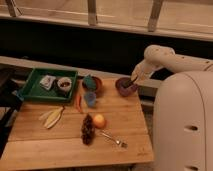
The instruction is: Place eraser in purple bowl
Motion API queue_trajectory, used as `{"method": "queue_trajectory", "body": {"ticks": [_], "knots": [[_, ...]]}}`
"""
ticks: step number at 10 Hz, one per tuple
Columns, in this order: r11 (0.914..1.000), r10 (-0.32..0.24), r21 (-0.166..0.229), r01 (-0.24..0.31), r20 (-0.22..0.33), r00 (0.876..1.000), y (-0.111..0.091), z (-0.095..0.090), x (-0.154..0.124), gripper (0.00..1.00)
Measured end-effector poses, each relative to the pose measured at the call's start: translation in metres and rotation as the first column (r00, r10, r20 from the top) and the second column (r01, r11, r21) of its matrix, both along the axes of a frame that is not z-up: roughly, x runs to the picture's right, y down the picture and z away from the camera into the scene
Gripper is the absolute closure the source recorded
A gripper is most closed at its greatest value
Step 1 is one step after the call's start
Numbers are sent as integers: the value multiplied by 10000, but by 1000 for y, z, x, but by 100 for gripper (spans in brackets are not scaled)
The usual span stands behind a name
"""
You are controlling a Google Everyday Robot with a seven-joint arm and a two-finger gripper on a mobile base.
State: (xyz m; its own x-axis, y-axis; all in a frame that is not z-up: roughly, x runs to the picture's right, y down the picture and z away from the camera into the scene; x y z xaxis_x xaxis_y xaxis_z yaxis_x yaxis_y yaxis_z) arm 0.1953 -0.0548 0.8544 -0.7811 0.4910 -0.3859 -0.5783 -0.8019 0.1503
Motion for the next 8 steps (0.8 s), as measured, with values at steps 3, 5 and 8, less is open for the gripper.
{"method": "queue_trajectory", "body": {"ticks": [3,5,8], "knots": [[9985,528,-200,-515,736,9959,23,38,-26,76],[9957,925,-61,-923,994,9907,30,51,-31,59],[9956,938,-50,-938,1031,9902,30,52,-33,57]]}}
